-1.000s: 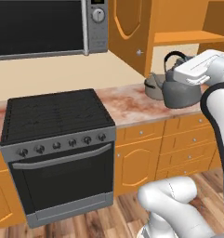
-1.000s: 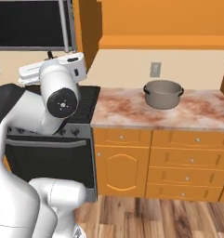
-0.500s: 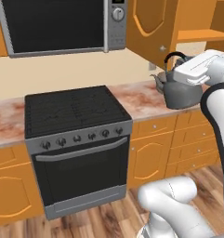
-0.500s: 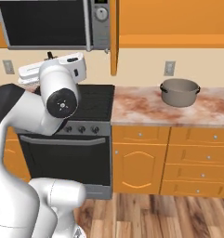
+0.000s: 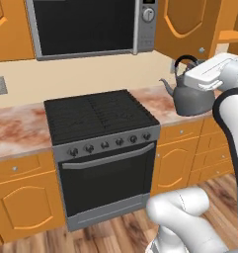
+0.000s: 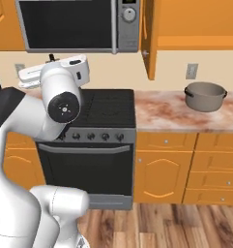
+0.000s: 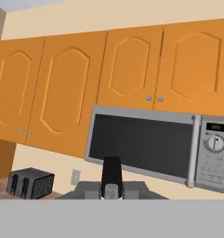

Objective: Pick the kettle from the cabinet and place it on a stove burner. Then pick the pot from the counter and place it on another stove burner. Finally, turn both burners on.

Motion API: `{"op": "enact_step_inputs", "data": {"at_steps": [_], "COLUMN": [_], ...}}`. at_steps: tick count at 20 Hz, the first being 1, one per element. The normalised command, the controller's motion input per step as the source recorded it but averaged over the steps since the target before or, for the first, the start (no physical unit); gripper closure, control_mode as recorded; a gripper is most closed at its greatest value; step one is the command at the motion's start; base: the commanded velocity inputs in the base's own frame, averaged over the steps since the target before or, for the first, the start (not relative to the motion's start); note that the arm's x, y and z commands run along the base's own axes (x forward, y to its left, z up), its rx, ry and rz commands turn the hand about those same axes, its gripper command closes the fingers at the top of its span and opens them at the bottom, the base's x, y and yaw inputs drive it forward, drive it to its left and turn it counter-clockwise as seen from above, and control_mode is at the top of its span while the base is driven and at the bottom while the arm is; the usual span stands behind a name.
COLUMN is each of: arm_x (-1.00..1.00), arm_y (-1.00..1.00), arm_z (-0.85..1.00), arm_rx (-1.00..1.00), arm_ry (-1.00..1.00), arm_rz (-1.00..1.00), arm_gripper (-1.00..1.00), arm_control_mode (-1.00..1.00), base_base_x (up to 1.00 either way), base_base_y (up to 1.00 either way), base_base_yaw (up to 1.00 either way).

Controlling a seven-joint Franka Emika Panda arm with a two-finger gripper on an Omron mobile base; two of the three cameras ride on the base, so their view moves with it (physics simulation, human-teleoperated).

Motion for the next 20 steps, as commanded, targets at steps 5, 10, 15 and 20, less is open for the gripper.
{"op": "enact_step_inputs", "data": {"at_steps": [5,10,15,20], "arm_x": [0.0,0.0,0.0,0.0], "arm_y": [0.0,0.0,0.0,0.0], "arm_z": [0.0,0.0,0.0,0.0], "arm_rx": [0.0,0.0,0.0,0.0], "arm_ry": [0.0,0.0,0.0,0.0], "arm_rz": [0.0,0.0,0.0,0.0], "arm_gripper": [1.0,1.0,1.0,1.0], "arm_control_mode": [1.0,1.0,1.0,1.0], "base_base_x": [0.35,0.45,0.44,0.43], "base_base_y": [0.42,0.4,0.41,0.42], "base_base_yaw": [-0.06,-0.06,-0.06,-0.06]}}
